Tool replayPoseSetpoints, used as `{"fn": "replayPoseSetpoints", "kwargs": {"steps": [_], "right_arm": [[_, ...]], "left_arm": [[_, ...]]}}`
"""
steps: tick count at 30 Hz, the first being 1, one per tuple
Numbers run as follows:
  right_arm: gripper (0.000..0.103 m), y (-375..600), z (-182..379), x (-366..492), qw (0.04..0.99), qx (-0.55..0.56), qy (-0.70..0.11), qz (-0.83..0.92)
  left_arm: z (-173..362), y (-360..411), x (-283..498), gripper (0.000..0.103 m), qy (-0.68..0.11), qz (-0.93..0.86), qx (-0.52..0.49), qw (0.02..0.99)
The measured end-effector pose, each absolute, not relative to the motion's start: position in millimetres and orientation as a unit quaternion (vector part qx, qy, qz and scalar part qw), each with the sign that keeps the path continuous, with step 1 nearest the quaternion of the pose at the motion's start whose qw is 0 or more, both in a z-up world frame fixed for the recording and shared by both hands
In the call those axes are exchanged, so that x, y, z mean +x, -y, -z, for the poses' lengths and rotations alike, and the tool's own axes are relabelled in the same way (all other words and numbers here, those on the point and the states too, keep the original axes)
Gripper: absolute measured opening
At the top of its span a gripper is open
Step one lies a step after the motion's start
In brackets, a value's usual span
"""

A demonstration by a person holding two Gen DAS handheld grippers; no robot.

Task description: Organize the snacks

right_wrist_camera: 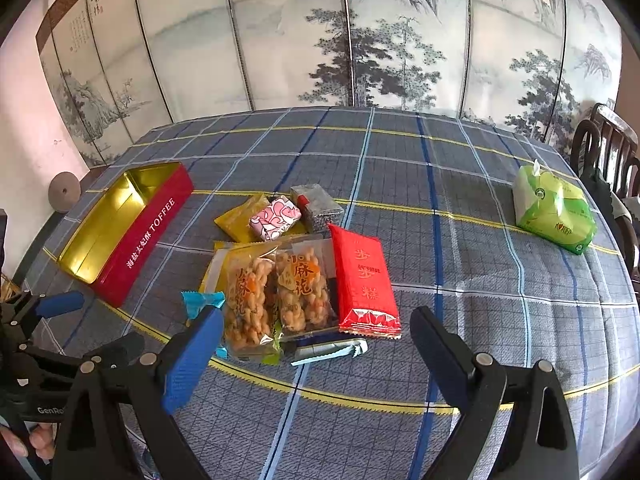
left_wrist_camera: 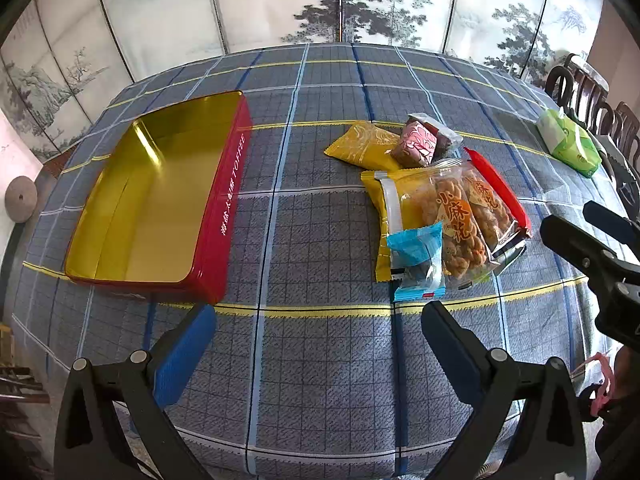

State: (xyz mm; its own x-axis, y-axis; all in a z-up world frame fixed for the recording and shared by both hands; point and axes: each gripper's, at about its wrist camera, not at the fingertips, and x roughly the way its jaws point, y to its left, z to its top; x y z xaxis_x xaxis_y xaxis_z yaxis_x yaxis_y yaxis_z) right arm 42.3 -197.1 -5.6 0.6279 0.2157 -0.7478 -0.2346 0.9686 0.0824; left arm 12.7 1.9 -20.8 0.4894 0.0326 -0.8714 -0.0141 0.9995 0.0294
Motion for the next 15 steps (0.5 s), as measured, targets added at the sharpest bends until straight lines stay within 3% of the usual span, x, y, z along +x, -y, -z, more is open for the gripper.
{"fn": "replayPoseSetpoints", "kwargs": {"steps": [15], "right_arm": [[0.096, 214, 20, 56, 0.896, -0.005, -0.426, -0.122]], "left_arm": [[28, -3, 14, 0.102, -0.506, -0.016, 0.002, 0.862]]}}
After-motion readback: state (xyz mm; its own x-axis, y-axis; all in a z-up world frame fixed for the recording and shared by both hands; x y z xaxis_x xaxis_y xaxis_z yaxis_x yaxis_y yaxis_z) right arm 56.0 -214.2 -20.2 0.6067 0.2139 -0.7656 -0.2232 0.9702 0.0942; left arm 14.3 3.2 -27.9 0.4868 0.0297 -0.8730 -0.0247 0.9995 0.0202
